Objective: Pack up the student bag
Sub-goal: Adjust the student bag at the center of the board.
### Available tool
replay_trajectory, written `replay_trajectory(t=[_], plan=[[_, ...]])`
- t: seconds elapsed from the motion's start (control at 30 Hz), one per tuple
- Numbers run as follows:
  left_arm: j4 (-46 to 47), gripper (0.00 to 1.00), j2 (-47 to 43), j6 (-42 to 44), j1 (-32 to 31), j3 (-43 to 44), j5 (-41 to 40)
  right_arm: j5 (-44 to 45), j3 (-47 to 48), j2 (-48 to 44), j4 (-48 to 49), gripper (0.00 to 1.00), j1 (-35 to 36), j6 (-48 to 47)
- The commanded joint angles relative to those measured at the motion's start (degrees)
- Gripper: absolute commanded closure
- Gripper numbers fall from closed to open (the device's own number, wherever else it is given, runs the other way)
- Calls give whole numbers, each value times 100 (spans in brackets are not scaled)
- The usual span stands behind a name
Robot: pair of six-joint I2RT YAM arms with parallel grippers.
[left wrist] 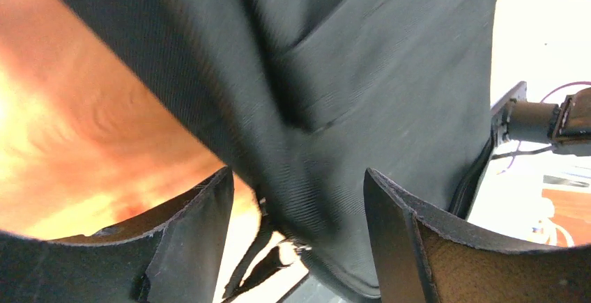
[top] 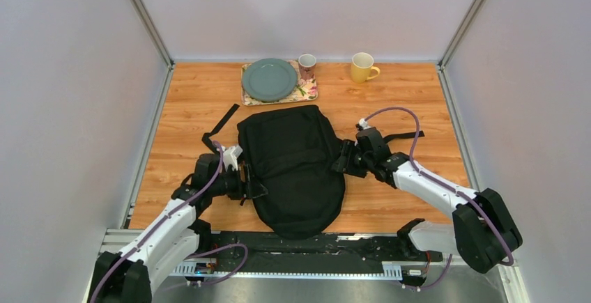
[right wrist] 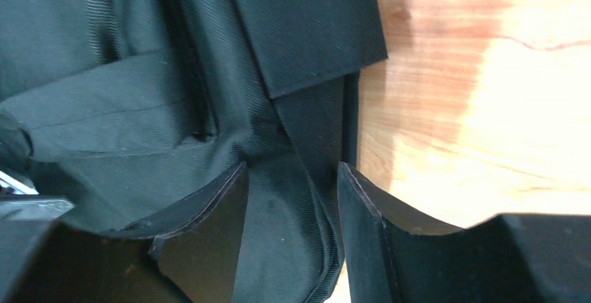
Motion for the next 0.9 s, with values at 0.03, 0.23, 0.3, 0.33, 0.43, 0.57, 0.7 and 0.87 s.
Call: replay_trajectory(t=[0.03,0.23,0.3,0.33,0.43,0.57,0.7,0.87], plan=[[1256,24,258,-838,16,-521,622,-145,-597,-150,532,53,-24,530],[1880,47,1374,-750,-19,128,735,-313,-1065,-414,1034,69,-24,1041],[2109,61,2067,-777,-167,628,919,-251,-1056,-440,1008,73,-33,1164],[2144,64,2305,-751,-238,839,990,-234,-1039,-441,999,75,-24,1208],[1796,69,3097,-488,-580,1656,868,-120,-960,-484,1051,77,-33,1314],[1099,69,3573,-223,-634,2370,516,179,-653,-537,876,73,-42,1165],[967,64,3143,-188,-634,1958,-9,101,-310,-432,648,70,-261,840],[914,60,2275,-258,-634,1203,-345,74,51,-344,305,64,-455,514]])
